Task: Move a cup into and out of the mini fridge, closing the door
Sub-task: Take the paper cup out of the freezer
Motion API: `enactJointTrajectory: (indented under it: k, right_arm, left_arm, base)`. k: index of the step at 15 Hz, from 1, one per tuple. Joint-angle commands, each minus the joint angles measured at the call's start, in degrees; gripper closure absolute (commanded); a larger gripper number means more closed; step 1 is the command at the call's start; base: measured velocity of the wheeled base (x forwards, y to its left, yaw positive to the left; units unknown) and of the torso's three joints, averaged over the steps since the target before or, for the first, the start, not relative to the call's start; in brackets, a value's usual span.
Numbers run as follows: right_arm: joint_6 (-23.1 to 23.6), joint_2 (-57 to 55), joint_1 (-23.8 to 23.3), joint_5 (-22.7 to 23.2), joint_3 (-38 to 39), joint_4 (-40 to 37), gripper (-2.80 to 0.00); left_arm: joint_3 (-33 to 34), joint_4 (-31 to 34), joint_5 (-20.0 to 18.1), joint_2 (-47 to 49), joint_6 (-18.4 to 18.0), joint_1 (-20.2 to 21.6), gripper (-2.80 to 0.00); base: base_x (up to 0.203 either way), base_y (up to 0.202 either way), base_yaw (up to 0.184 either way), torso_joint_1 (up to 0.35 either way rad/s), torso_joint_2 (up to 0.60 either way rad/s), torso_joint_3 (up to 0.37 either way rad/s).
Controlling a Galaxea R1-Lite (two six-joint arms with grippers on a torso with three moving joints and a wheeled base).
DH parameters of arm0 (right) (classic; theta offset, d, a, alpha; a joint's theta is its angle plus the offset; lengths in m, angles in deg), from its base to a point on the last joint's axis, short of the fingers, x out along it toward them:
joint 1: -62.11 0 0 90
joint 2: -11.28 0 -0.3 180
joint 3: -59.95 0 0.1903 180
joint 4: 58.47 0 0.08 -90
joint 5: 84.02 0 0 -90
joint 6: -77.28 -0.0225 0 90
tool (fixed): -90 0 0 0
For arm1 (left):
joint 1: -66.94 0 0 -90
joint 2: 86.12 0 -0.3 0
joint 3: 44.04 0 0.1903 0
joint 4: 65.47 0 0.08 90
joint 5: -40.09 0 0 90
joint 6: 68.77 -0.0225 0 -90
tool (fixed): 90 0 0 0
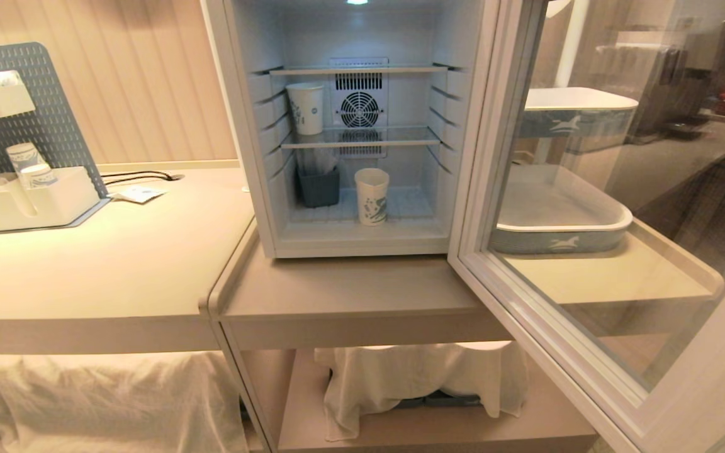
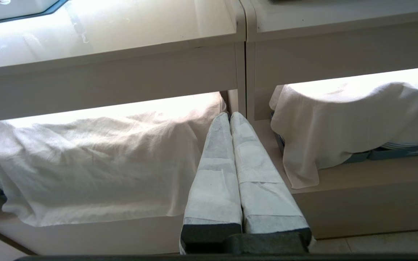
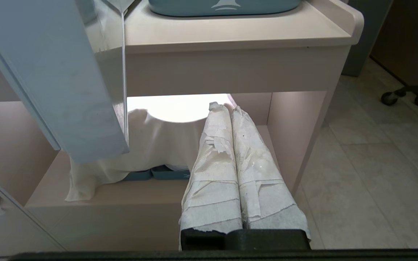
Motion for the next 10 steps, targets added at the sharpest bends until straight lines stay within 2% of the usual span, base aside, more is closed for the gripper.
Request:
enactJointTrajectory:
  k: [1, 8, 10]
  right_arm:
    - [0.02, 0.01, 0.01, 0.02, 0.0, 0.01, 0.0]
    - [0.02, 0.01, 0.01, 0.02, 0.0, 0.01, 0.0]
    - [0.02, 0.01, 0.01, 0.02, 0.0, 0.01, 0.0]
  left_arm:
    - [0.05, 0.28, 0.02, 0.0, -0.16, 0.02, 0.0]
    - [0.05, 0.28, -0.07, 0.0, -0.17, 0.02, 0.0]
    - [0.05, 0.28, -0.07, 0.0, -0.35, 0.02, 0.0]
  base:
    - [0.0, 0.0, 0.0, 0.0, 0.0, 0.0]
    - [-0.179, 0.0, -0.001, 0.004, 0.0, 0.002]
    - [-0.048, 0.0, 0.0, -0.001, 0.0, 0.001]
